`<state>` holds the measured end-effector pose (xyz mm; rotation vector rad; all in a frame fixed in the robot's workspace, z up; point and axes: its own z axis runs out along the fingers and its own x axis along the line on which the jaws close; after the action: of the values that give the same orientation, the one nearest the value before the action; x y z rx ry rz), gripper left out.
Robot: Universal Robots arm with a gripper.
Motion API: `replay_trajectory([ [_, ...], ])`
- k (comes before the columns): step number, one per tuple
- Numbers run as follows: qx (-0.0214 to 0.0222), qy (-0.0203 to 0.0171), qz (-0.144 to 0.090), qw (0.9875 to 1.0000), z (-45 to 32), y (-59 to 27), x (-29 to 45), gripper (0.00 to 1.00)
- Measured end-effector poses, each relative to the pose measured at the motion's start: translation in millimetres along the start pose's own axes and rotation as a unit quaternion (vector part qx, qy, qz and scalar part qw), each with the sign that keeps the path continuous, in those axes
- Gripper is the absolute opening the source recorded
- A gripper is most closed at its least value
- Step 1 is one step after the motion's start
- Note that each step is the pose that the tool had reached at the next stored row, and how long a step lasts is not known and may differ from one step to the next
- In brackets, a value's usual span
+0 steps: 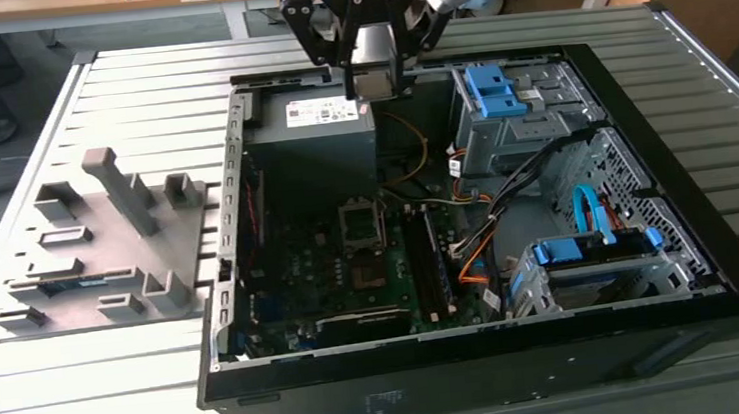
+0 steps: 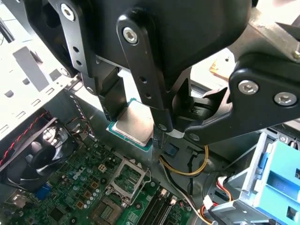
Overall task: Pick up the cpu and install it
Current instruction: 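Place the cpu into insertion slot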
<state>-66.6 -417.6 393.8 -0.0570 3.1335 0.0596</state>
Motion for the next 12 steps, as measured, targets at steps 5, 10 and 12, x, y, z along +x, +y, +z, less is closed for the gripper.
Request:
replay_trajectory([
  [5,0.0001,0.0001,0.0,1.0,2.2,-1.1,0.0,0.47],
  [10,0.0,0.0,0.0,1.0,4.5,-2.3,0.1,0.47],
  [12,0.0,0.0,0.0,1.0,5.3,-2.8,0.1,0.47],
])
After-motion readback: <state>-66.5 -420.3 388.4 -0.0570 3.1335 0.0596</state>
